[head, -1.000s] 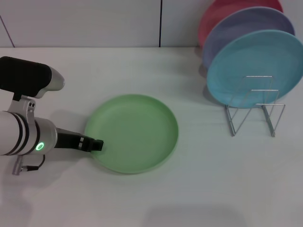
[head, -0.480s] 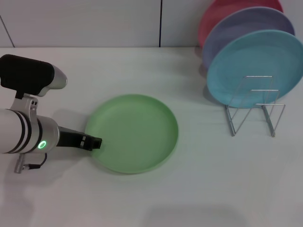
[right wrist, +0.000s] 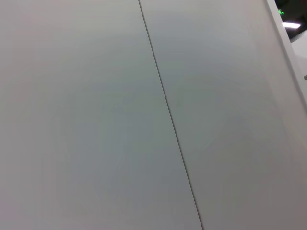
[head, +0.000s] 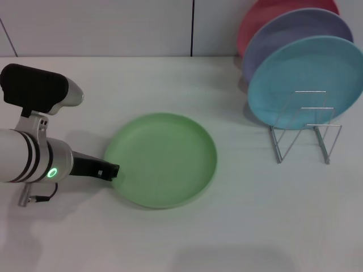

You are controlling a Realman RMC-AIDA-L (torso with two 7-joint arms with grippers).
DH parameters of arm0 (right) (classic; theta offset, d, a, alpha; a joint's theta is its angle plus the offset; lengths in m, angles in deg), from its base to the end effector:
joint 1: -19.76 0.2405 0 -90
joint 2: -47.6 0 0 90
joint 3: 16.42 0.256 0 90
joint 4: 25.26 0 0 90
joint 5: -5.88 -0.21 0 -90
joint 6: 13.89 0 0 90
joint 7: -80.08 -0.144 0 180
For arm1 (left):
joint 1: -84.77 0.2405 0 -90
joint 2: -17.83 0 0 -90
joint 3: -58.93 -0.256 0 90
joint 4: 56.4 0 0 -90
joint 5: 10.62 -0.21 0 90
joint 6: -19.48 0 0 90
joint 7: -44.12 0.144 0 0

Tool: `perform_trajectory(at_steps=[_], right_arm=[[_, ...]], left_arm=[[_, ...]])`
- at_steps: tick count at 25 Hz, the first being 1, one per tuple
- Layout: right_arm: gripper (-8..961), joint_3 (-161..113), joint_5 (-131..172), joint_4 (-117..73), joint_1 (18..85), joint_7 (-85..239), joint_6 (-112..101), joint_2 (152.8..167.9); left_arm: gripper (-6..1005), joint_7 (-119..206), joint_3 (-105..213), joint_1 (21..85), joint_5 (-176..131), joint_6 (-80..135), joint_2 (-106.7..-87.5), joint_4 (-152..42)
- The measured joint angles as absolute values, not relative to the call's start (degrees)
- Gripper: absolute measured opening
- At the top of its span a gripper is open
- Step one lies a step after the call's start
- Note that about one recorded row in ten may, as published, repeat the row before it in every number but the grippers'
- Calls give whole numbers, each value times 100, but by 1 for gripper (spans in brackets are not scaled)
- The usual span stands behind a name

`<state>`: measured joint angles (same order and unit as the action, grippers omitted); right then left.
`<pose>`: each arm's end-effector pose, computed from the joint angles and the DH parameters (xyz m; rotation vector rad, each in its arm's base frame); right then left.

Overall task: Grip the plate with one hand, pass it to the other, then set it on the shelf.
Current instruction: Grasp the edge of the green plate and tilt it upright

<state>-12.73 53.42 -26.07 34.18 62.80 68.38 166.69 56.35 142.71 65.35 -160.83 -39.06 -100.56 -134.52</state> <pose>0.4342 0.2139 0.0910 -0.7626 0.6548 0.6574 -0.2252 0.3434 -0.0366 -2.2400 -1.1284 0.1833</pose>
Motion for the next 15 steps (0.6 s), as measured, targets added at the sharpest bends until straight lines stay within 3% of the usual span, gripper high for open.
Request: perform_trajectory(at_steps=[3,8,15], right_arm=[[765,-1274,5348,-2611,3413,6278,6856,16669],[765,-1274,5355,-2614,3403,6274,6860,16669],[764,-1273,5359,-2622,3413,6269,6865,16669]], left_arm=[[338,5637,14265,6410,-16090,-3984,-10056,-13326],[180,5632,14251,6324,-16135,-4014,-10061,-13270],[111,5630,14226,6320,-16142,-4020,-10065,-13386]])
